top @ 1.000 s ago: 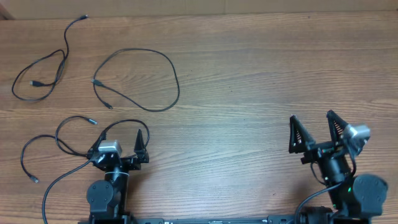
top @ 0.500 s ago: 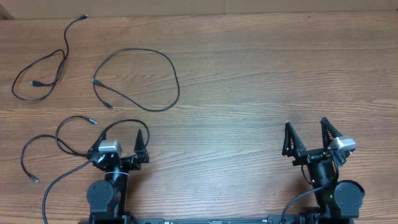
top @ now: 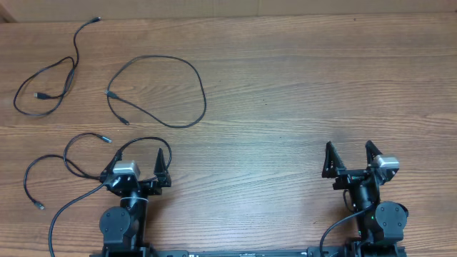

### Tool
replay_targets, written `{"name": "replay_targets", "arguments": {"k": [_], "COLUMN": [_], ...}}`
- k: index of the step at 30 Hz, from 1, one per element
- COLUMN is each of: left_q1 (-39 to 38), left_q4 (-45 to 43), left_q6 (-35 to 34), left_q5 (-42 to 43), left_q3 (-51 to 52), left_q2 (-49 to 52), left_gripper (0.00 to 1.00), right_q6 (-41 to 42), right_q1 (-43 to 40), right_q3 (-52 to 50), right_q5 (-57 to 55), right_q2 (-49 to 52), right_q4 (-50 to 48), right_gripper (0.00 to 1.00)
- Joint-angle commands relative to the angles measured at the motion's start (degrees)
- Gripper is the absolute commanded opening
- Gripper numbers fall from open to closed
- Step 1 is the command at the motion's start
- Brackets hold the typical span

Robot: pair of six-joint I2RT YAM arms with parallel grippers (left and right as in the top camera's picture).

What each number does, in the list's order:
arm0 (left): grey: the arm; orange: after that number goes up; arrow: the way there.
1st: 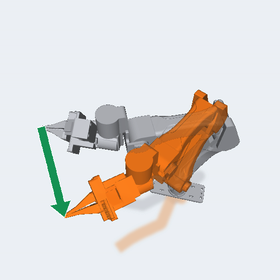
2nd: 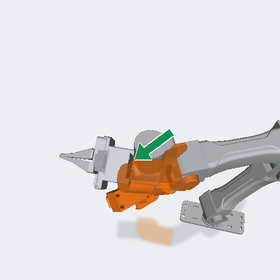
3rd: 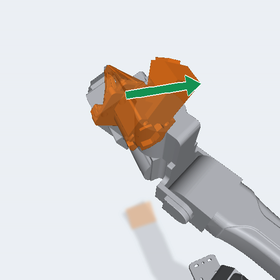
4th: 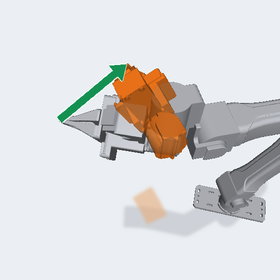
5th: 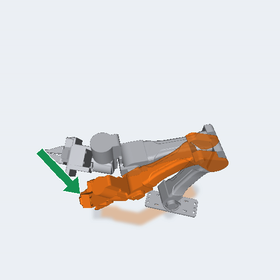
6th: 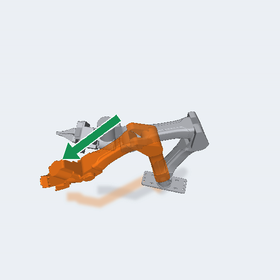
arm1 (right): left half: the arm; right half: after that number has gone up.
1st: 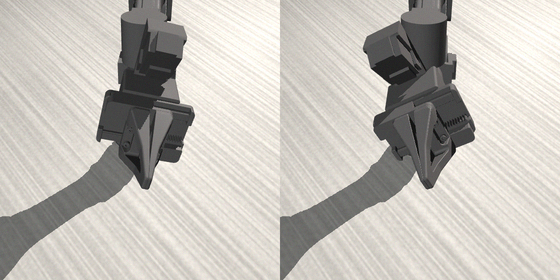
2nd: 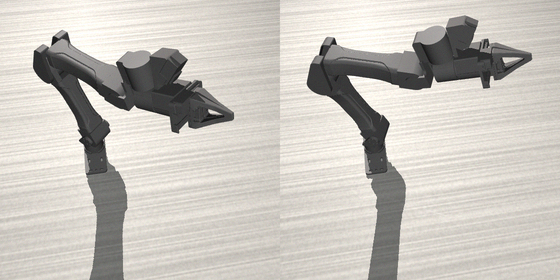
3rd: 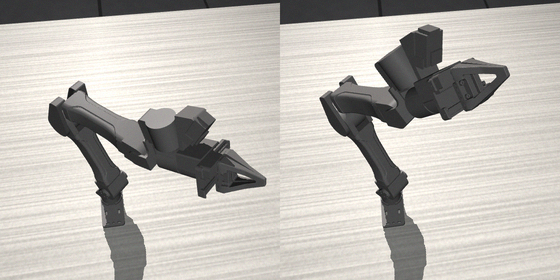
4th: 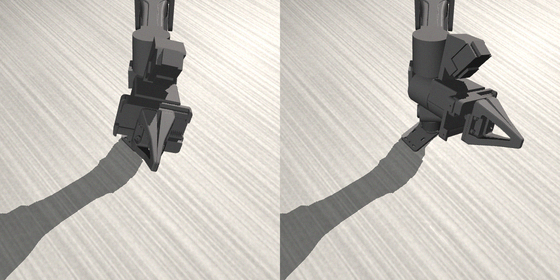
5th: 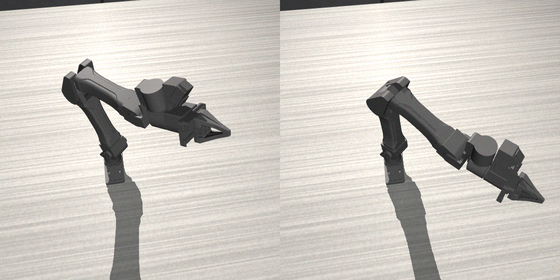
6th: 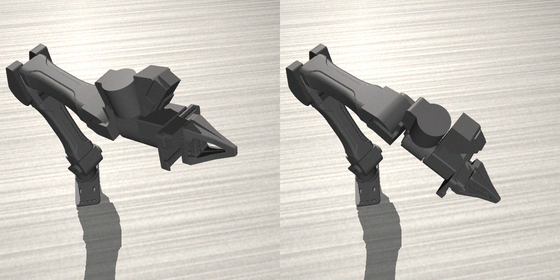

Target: Untangle cables

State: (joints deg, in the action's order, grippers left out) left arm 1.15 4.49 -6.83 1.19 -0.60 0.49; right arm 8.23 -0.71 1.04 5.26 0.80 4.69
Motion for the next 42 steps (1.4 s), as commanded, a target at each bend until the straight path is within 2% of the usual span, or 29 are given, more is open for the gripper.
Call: {"name": "replay_targets", "arguments": {"k": [1,5,42], "left_q1": [0.17,0.17,0.17], "left_q4": [-0.04,-0.04,-0.04], "left_q6": [1.27,1.29,1.29], "left_q5": [-0.52,-0.55,-0.55], "left_q3": [0.33,0.33,0.33], "left_q2": [-0.28,-0.28,-0.26], "left_gripper": [0.99,0.99,0.99], "right_q6": [-4.96,-12.59,-12.63], "right_q1": [-0.04,-0.04,-0.04], "right_q3": [-0.61,-0.61,-0.59], "right_q5": [1.95,6.62,4.24], "right_q2": [-0.68,-0.68,-0.63], "right_q4": [-0.39,-0.79,-0.79], "right_gripper": [1.0,1.0,1.0]}}
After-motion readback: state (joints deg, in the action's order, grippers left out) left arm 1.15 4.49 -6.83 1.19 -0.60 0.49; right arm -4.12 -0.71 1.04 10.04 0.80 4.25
